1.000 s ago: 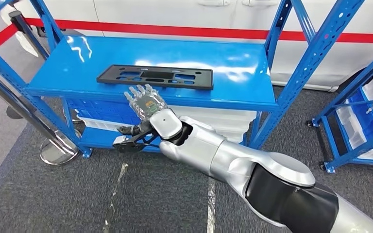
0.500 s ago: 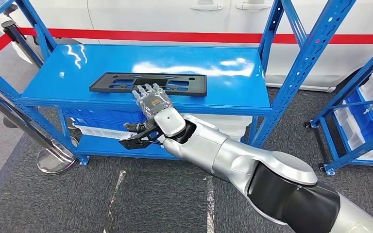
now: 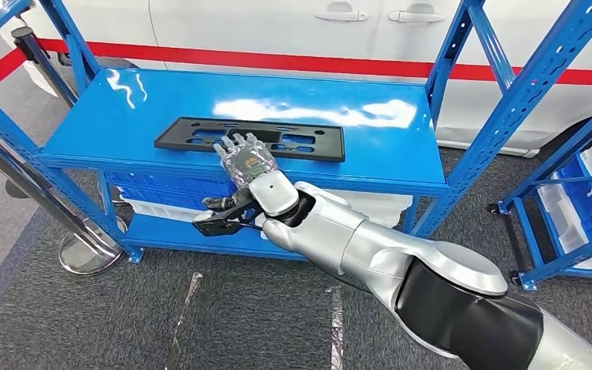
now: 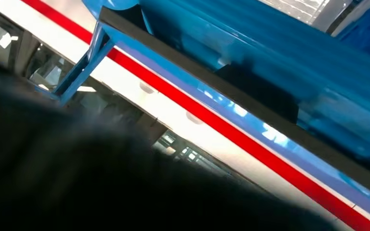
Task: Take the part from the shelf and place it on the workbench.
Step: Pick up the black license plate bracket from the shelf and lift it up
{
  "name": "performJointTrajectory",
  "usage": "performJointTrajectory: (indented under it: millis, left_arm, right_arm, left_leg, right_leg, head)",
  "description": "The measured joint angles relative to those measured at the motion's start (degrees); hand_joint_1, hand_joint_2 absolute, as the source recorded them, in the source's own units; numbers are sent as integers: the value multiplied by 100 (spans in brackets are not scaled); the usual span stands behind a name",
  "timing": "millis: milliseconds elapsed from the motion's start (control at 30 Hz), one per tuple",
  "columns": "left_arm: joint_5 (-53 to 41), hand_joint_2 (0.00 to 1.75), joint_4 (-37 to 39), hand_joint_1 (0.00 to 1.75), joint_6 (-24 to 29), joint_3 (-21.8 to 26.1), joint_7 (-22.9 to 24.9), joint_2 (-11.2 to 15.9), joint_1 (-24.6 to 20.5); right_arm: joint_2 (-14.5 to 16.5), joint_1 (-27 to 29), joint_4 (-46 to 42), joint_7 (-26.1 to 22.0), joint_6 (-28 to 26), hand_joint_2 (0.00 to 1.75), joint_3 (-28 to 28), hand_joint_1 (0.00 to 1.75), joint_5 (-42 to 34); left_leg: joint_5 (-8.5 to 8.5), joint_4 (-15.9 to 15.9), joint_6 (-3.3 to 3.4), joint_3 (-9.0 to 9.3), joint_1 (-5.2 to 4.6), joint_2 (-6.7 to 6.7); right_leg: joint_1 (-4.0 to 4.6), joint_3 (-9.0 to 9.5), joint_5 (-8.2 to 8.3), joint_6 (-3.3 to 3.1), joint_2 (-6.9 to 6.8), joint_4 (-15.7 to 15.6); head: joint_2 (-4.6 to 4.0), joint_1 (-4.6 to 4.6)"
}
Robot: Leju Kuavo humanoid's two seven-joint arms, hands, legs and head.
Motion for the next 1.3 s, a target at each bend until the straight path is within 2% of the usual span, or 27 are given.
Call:
performJointTrajectory:
  millis: [33,67,167,200,233,300,333,367,400,433,467,500,533,600,700,767,833,867,900,933,967,1000,1033,1100,1200,1233,1300]
  left_arm:
    - [4,0,0,0,-1,1,0,2,-3]
    - [9,0,0,0,-4,1,1,4,-4]
    - [14,0,0,0,-13,2,1,6,9]
    - [14,0,0,0,-15,3,-1,5,10]
    - [14,0,0,0,-17,3,-6,6,8]
    - [12,0,0,0,-24,4,-16,8,6]
    - [10,0,0,0,-28,4,-19,8,13]
    - [9,0,0,0,-31,4,-15,8,23]
    - [6,0,0,0,-33,4,-10,8,34]
    - [-3,0,0,0,-34,4,-4,8,40]
    - [-11,0,0,0,-37,4,0,9,41]
    - [-21,0,0,0,-41,5,4,11,37]
    - [-29,0,0,0,-46,5,6,14,29]
    - [-36,0,0,0,-55,7,9,19,5]
    - [-46,0,0,0,-60,7,10,16,5]
    - [-54,0,0,0,-62,7,11,14,15]
    - [-67,0,0,0,-64,7,11,15,10]
    - [-72,0,0,0,-65,7,11,15,9]
    - [-78,0,0,0,-65,7,11,15,11]
    - [-81,0,0,0,-65,7,13,15,14]
    - [-83,0,0,0,-64,7,14,14,18]
    - [-85,0,0,0,-64,7,16,14,19]
    - [-86,0,0,0,-65,7,17,13,17]
    - [-86,0,0,0,-66,7,16,13,10]
    - [-86,0,0,0,-78,7,17,10,15]
    - [-87,0,0,0,-81,7,17,9,14]
    - [-90,0,0,0,-83,8,18,7,7]
  right_arm:
    - [-1,-1,0,26,8,175,-2,0,-25]
    - [-4,0,2,48,14,175,-3,0,-40]
    - [-15,-2,8,87,17,175,-18,0,-63]
    - [-17,-5,9,90,16,175,-28,0,-73]
    - [-17,-6,9,94,16,175,-39,0,-82]
    - [-26,2,14,110,20,175,-53,0,-98]
    - [-36,13,16,122,22,175,-55,0,-100]
    - [-46,24,20,131,22,175,-55,0,-102]
    - [-56,33,22,139,20,175,-55,0,-102]
    - [-62,36,23,145,17,175,-55,0,-102]
    - [-65,34,24,147,16,175,-56,0,-102]
    - [-67,26,25,149,17,175,-57,0,-101]
    - [-68,18,25,149,20,175,-58,0,-99]
    - [-69,9,29,150,29,175,-60,0,-99]
    - [-70,1,36,149,33,175,-73,0,-103]
    - [-74,-9,42,149,24,175,-84,0,-117]
    - [-86,9,51,144,1,175,-87,0,-149]
    - [-95,30,58,138,-10,175,-87,0,-168]
    - [-102,47,66,126,-16,175,-87,0,-183]
    - [-107,56,72,111,-16,175,-88,0,-193]
    - [-109,57,78,95,-14,175,-89,0,-201]
    - [-110,53,81,82,-11,175,-89,0,-204]
    - [-111,49,84,74,-8,175,-90,0,-204]
    - [-111,47,94,86,21,175,-90,0,-188]
    - [-104,43,110,143,77,175,-90,0,-150]
    - [-97,39,113,156,80,175,-90,0,-138]
    - [-86,43,122,167,77,175,-90,0,-113]
  left_leg:
    - [-30,27,-29,-5,-9,-5]
    - [-44,37,-54,-16,-18,-8]
    - [-102,66,-117,-27,-15,3]
    - [-172,182,-144,-71,-9,10]
    - [-286,412,-173,-177,-1,15]
    - [-556,1151,-220,-553,8,18]
    - [-626,1481,-233,-752,11,18]
    - [-593,1643,-237,-882,12,18]
    - [-450,1585,-233,-908,12,18]
    - [-218,1307,-219,-826,12,18]
    - [29,899,-196,-679,10,19]
    - [206,534,-169,-523,-6,17]
    - [291,237,-138,-393,-25,17]
    - [261,49,-88,-299,-63,14]
    - [252,-57,-21,-225,-25,21]
    - [247,-103,38,-165,-5,29]
    - [219,-101,86,-147,-10,28]
    - [201,-96,94,-135,-11,24]
    - [178,-88,95,-118,-12,18]
    - [149,-74,88,-95,-12,11]
    - [112,-55,75,-70,-12,6]
    - [74,-27,54,-59,-22,3]
    - [43,-2,32,-57,-33,0]
    - [11,17,-19,-66,-44,-3]
    - [-65,67,-100,-76,-24,3]
    - [-162,239,-133,-149,-17,8]
    - [-436,878,-200,-467,6,14]
  right_leg:
    - [5,94,48,-19,2,-206]
    - [15,126,12,-42,10,-266]
    - [-1,168,-16,-119,32,-314]
    - [-16,194,-21,-145,33,-333]
    - [-29,225,-31,-170,30,-348]
    - [-28,276,-64,-205,25,-353]
    - [-26,302,-83,-214,26,-352]
    - [-25,331,-105,-217,30,-352]
    - [-25,365,-129,-215,36,-352]
    - [-26,407,-154,-209,44,-352]
    - [-26,450,-183,-198,49,-354]
    - [-16,479,-209,-180,53,-355]
    - [-9,492,-227,-158,57,-358]
    - [3,484,-234,-107,57,-378]
    - [15,460,-309,-22,40,-302]
    - [15,216,-535,17,25,184]
    - [12,-210,-775,30,22,901]
    - [11,-367,-780,31,22,1107]
    - [11,-424,-676,27,21,1103]
    - [11,-363,-471,14,20,872]
    - [15,-222,-226,-10,19,484]
    - [28,-55,-54,-37,21,112]
    - [36,73,46,-61,22,-170]
    - [62,169,39,-96,31,-351]
    - [30,222,33,-157,38,-421]
    - [10,258,31,-180,34,-450]
    - [-5,321,2,-216,25,-474]
  head:
    - [1,-4]
    - [1,-5]
    - [1,-10]
    - [0,-19]
    - [0,-24]
    - [-1,-35]
    - [0,-34]
    - [0,-34]
    - [0,-34]
    - [0,-34]
    - [0,-33]
    - [0,-34]
    - [1,-37]
    - [0,-38]
    - [1,-23]
    - [0,-7]
    - [-1,-2]
    - [0,-2]
    - [0,-1]
    - [0,-1]
    - [0,-1]
    - [-1,-2]
    - [0,-6]
    - [0,-8]
    - [-1,-13]
    - [-1,-20]
    - [-1,-35]
